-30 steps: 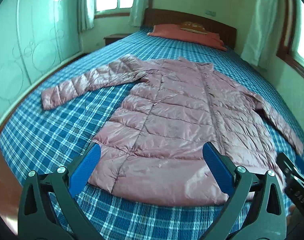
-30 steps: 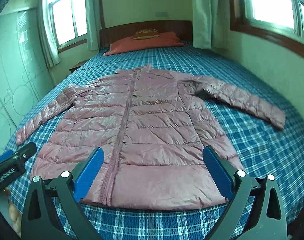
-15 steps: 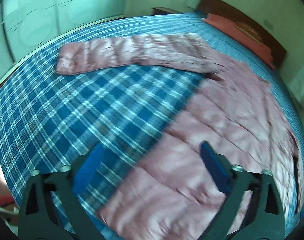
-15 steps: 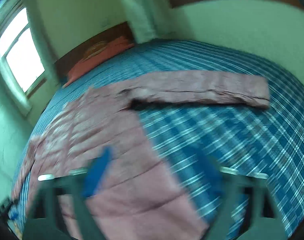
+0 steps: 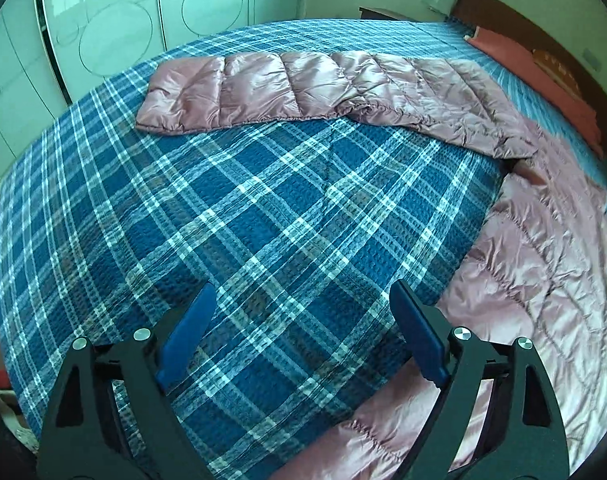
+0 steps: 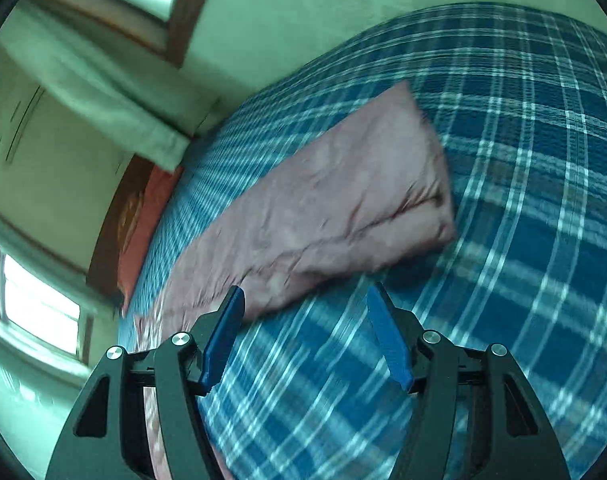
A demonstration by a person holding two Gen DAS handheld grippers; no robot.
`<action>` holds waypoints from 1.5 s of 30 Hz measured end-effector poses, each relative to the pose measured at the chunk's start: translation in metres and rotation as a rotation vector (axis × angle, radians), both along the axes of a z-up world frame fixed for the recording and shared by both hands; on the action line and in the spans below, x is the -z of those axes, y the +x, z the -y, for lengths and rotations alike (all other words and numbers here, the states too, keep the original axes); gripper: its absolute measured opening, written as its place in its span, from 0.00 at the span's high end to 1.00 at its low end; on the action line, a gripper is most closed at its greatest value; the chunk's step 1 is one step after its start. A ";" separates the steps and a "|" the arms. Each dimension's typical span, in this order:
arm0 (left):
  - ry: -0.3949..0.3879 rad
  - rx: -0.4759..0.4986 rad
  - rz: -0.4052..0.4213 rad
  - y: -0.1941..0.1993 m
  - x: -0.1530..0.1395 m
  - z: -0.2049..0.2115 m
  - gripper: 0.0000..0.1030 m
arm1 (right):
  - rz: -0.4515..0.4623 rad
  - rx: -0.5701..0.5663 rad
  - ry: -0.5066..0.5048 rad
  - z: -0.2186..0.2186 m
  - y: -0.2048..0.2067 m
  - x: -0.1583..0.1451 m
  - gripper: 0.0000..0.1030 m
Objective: Fold large clothes
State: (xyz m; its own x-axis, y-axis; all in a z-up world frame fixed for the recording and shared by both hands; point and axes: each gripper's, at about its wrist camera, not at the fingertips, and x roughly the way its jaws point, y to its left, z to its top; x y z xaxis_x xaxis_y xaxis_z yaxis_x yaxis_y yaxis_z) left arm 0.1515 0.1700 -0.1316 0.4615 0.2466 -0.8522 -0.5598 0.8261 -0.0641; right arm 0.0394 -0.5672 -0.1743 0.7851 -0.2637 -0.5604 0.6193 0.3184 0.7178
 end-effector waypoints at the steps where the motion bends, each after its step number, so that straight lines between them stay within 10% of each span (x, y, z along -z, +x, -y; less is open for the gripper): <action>1: 0.011 0.000 -0.004 0.002 0.002 0.002 0.14 | 0.023 0.016 0.009 0.004 -0.002 0.002 0.38; 11: 0.121 -0.002 -0.016 0.006 0.009 0.010 0.08 | 0.090 0.121 -0.023 0.026 -0.010 0.003 0.40; 14: 0.132 -0.006 -0.015 -0.002 0.013 0.013 0.07 | 0.051 0.081 -0.057 0.030 0.007 -0.004 0.68; 19: 0.134 -0.004 -0.017 -0.002 0.011 0.009 0.06 | 0.032 -0.006 -0.201 0.004 0.030 -0.043 0.73; 29: 0.126 -0.004 -0.008 -0.001 0.015 0.007 0.05 | -0.002 -0.415 -0.473 -0.154 0.170 -0.109 0.73; 45: 0.117 -0.004 0.006 -0.002 0.018 0.007 0.02 | -0.080 -0.917 -0.545 -0.394 0.341 -0.076 0.73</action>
State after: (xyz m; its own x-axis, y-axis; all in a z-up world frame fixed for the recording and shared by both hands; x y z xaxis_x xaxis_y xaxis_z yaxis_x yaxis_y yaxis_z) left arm 0.1496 0.1635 -0.1492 0.4651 0.3458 -0.8149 -0.5630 0.8259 0.0292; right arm 0.3803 -0.1734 -0.0987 0.7770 0.1782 -0.6037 0.0196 0.9518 0.3062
